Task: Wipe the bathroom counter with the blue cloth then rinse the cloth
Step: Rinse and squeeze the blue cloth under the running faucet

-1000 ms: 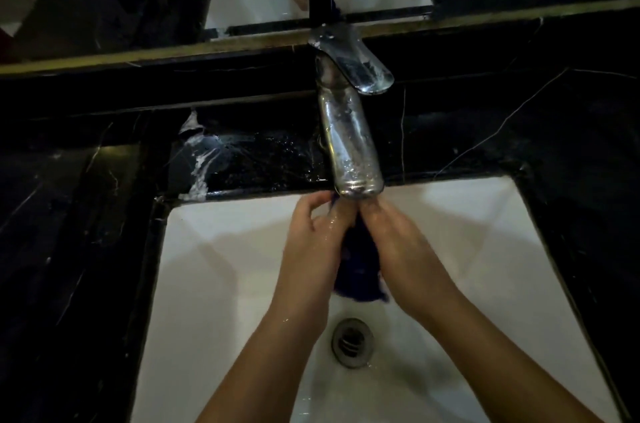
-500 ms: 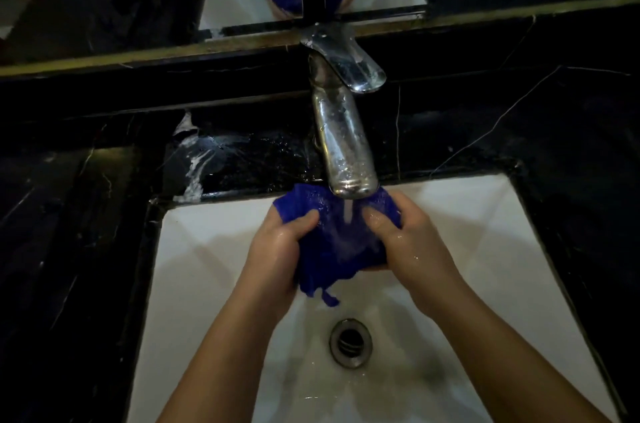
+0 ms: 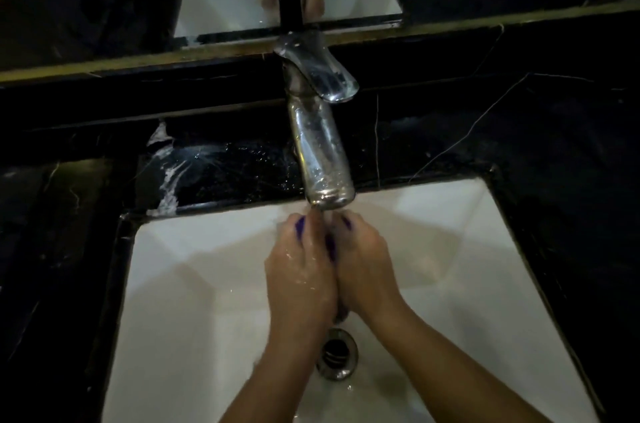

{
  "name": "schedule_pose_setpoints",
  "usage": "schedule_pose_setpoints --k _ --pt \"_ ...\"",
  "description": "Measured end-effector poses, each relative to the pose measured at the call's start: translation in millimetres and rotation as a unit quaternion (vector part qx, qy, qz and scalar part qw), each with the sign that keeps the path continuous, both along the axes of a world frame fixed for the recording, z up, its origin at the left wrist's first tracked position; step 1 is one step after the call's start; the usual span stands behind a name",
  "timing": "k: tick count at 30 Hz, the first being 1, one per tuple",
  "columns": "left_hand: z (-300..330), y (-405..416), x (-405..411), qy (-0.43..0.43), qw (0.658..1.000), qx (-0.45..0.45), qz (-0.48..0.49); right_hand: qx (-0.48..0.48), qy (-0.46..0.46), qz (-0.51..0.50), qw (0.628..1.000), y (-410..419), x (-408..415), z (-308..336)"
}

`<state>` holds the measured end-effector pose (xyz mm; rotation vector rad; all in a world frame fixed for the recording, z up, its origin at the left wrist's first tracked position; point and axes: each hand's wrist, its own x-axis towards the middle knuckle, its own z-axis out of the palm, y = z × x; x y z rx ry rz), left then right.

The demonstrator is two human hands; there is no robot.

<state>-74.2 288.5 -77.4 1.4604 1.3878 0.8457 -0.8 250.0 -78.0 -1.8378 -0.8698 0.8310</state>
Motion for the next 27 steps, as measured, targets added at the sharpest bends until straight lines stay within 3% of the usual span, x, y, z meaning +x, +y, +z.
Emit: schedule_pose_setpoints --k 5,8,12,14,17,20,22,27 --pt "-0.8 0.5 3.4 -0.029 0.999 -0.029 -0.02 -0.033 -0.009 0.028 0.999 2.7 -0.3 2.9" --pt "5.7 8.3 0.6 0.001 0.995 0.003 -0.101 -0.017 0.024 0.003 1.0 7.5 -4.4 10.5" --pt "5.6 12.4 -0.8 -0.009 0.996 -0.032 -0.08 -0.012 0.073 -0.041 0.996 10.5 -13.2 12.9" --pt "-0.8 9.9 4.6 0.018 0.992 -0.031 -0.117 -0.018 0.05 -0.044 0.998 12.8 -12.8 15.7" --pt "-9.6 15.0 5.5 -0.013 0.995 -0.066 -0.08 -0.028 0.066 -0.042 0.996 11.2 -6.5 19.9" --pt "-8.1 10.5 6.8 -0.042 0.991 -0.07 -0.103 -0.034 0.057 -0.038 0.997 8.2 2.8 20.5" --pt "-2.6 12.2 7.6 -0.038 0.994 -0.058 -0.088 -0.048 0.02 -0.014 0.999 10.3 1.1 11.7" --pt "2.0 11.1 3.2 -0.047 0.993 -0.069 -0.086 -0.039 0.043 -0.047 0.997 8.6 0.8 3.5"
